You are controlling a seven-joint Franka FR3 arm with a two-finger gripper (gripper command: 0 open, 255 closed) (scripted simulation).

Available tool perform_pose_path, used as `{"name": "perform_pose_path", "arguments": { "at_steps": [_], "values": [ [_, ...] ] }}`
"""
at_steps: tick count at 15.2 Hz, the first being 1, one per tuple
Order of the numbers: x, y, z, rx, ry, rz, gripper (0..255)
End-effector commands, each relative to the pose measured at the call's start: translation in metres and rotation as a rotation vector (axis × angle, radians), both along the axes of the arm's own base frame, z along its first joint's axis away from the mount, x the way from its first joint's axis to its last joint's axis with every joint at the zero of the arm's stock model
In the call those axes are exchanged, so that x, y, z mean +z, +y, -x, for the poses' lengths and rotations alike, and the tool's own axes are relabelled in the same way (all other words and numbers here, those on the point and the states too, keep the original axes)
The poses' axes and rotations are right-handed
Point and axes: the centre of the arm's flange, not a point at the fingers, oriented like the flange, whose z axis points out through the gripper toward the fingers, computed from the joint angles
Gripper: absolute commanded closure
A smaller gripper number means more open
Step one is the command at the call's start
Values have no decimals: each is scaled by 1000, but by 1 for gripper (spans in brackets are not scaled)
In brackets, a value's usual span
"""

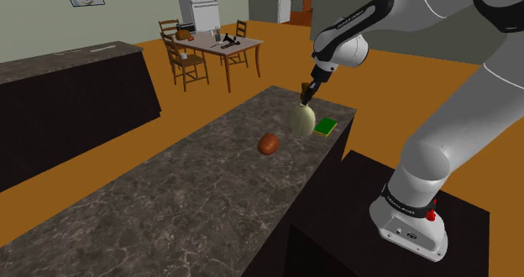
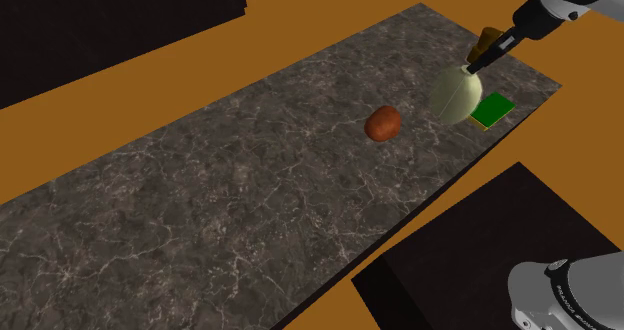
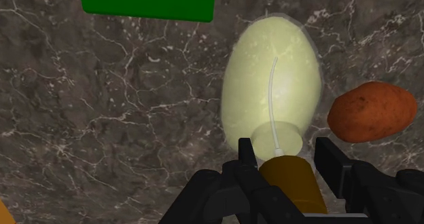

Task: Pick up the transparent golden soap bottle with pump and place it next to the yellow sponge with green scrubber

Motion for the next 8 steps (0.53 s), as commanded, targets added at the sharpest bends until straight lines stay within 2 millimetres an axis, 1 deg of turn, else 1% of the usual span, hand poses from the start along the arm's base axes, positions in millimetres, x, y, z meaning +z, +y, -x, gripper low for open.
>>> {"name": "perform_pose_path", "arguments": {
  "at_steps": [1,4,5,8],
  "values": [
    [0,0,0,0,-1,0,255],
    [0,0,0,0,-1,0,255],
    [0,0,0,0,-1,0,0],
    [0,0,0,0,-1,0,0]
  ]
}}
